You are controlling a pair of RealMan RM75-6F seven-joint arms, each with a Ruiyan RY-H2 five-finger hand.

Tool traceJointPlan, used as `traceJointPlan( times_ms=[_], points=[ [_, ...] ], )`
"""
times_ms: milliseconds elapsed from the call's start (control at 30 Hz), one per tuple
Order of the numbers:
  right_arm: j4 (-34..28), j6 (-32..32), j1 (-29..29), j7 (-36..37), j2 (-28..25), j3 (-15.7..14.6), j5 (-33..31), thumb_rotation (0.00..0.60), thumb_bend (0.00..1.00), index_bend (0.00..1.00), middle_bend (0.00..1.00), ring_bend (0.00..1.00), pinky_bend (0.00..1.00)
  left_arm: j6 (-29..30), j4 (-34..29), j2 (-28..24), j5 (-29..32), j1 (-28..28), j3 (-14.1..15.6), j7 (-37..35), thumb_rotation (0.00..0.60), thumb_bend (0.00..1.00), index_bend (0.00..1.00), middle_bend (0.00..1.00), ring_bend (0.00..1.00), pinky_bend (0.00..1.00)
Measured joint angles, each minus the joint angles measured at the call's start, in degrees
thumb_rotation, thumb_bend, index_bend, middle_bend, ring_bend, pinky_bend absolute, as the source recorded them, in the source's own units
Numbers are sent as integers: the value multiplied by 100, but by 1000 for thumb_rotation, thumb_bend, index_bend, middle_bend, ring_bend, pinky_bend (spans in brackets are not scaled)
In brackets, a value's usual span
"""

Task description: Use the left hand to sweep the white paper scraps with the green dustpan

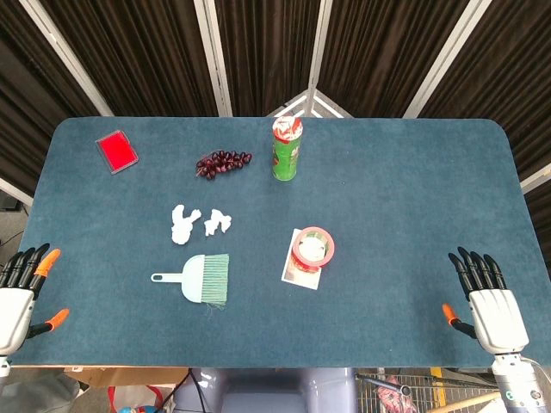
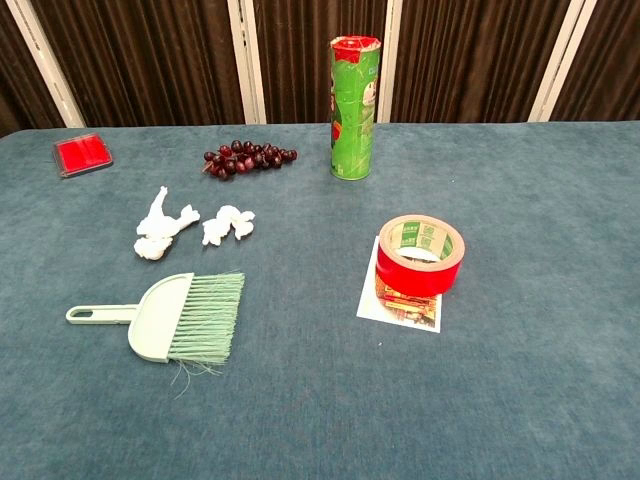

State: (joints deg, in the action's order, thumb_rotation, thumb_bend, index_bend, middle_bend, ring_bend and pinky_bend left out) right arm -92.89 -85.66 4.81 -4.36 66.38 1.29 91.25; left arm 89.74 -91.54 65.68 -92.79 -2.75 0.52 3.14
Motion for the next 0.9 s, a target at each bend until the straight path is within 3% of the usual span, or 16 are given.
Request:
traceJointPlan(
  times_ms=[233, 333, 400, 467, 567, 667, 733, 900],
  points=[
    [-3, -7, -5, 17, -3, -9, 17, 600, 322, 0, 0, 0, 1, -46, -22, -7, 20, -1, 14, 32, 600, 34, 0, 0, 0, 49],
    [-18, -4, -7, 4, -3, -12, 12, 600, 322, 0, 0, 0, 1, -108, -57, -21, 37, -15, 26, 61, 600, 34, 0, 2, 19, 110],
    [-31, -13, -4, -13, -11, -9, 29, 600, 322, 0, 0, 0, 1, -169, -101, -29, 50, -38, 30, 129, 600, 34, 0, 103, 151, 258],
    [-28, 1, 5, -26, -12, -12, 41, 600, 321, 0, 0, 0, 2, -231, -166, -29, 69, -72, 20, 259, 600, 44, 0, 433, 494, 584],
    [-29, 38, 23, -18, -13, -15, 40, 600, 321, 0, 0, 0, 2, -369, -293, -1, 117, -163, -24, 541, 600, 119, 56, 761, 833, 903],
    [-31, 41, 29, 12, -17, -20, 53, 600, 321, 0, 0, 0, 2, -714, -530, 43, 291, -320, -87, 791, 600, 200, 223, 912, 965, 996],
    [-36, 40, 27, 37, -24, -30, 63, 600, 322, 0, 0, 0, 2, -976, -691, 95, 487, -445, -154, 920, 600, 231, 308, 963, 994, 1000],
    [-37, 26, 21, 107, -28, -35, 70, 600, 322, 0, 0, 0, 1, -1639, -983, 461, 1284, -885, -435, 1724, 600, 299, 421, 1000, 1000, 1000]
  ],
)
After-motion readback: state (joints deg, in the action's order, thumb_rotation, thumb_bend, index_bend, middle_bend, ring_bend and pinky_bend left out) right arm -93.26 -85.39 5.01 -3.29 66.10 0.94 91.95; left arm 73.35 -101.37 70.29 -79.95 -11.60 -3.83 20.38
